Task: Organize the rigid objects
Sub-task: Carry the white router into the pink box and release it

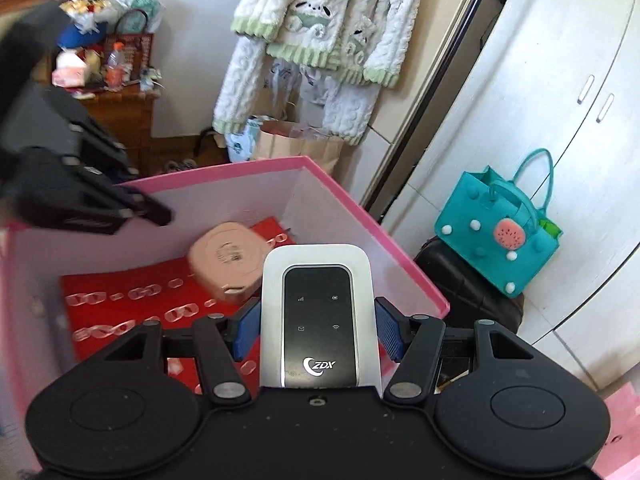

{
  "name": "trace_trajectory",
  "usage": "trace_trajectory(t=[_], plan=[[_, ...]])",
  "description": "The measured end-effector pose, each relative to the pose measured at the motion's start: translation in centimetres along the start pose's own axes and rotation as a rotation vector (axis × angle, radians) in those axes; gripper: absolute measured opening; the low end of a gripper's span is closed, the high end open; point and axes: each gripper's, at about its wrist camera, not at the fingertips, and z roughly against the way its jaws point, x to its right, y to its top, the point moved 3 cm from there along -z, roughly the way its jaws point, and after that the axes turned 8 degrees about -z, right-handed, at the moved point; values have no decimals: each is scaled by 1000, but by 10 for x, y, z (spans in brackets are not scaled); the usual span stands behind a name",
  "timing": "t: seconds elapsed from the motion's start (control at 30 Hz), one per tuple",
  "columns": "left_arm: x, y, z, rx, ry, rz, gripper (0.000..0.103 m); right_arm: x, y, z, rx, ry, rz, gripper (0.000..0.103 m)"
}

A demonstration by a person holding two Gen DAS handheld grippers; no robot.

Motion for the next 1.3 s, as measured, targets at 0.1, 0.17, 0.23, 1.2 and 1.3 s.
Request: trace_trajectory(t=[0.1,0.17,0.23,1.2,1.3], plan=[[-2,0,0,0,-6,7,5,4,7,-24,-26,-45,5,65],[-2,0,0,2,-8,6,5,6,11,-36,-42,-62,15,65],[-2,-1,0,4,-11,13,5,9,11,-46,-75,-55,7,65],[-1,1,2,19,10,0,5,61,-43,71,234,49,-443,81],[-1,1,2,20,11,2,5,61,-62,89,252,77,-489,81]])
